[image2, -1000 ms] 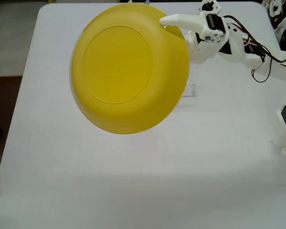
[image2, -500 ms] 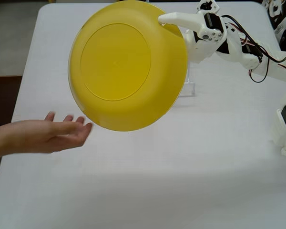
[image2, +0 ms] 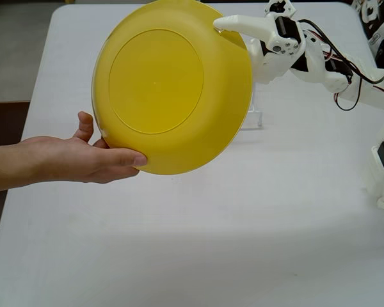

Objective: Please give me two plates.

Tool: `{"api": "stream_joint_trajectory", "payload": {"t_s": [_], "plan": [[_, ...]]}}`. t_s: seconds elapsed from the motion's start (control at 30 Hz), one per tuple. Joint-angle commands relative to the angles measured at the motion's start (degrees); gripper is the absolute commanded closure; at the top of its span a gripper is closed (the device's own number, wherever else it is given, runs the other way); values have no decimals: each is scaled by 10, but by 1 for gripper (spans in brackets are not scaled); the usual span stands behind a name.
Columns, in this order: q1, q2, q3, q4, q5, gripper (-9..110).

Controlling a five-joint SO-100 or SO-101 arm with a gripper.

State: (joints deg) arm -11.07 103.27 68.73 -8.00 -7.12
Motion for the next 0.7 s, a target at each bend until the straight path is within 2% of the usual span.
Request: {"api": "stream_joint_trajectory", "payload": {"t_s": [0.0, 0.4, 0.5, 0.6, 0.67], "plan": [[5, 8, -50, -20, 2, 102], [10, 19, -33, -20, -4, 100], [11, 38, 2, -19, -57, 79], [16, 46, 12, 4, -75, 67], [18, 54, 14, 34, -76, 63]]}}
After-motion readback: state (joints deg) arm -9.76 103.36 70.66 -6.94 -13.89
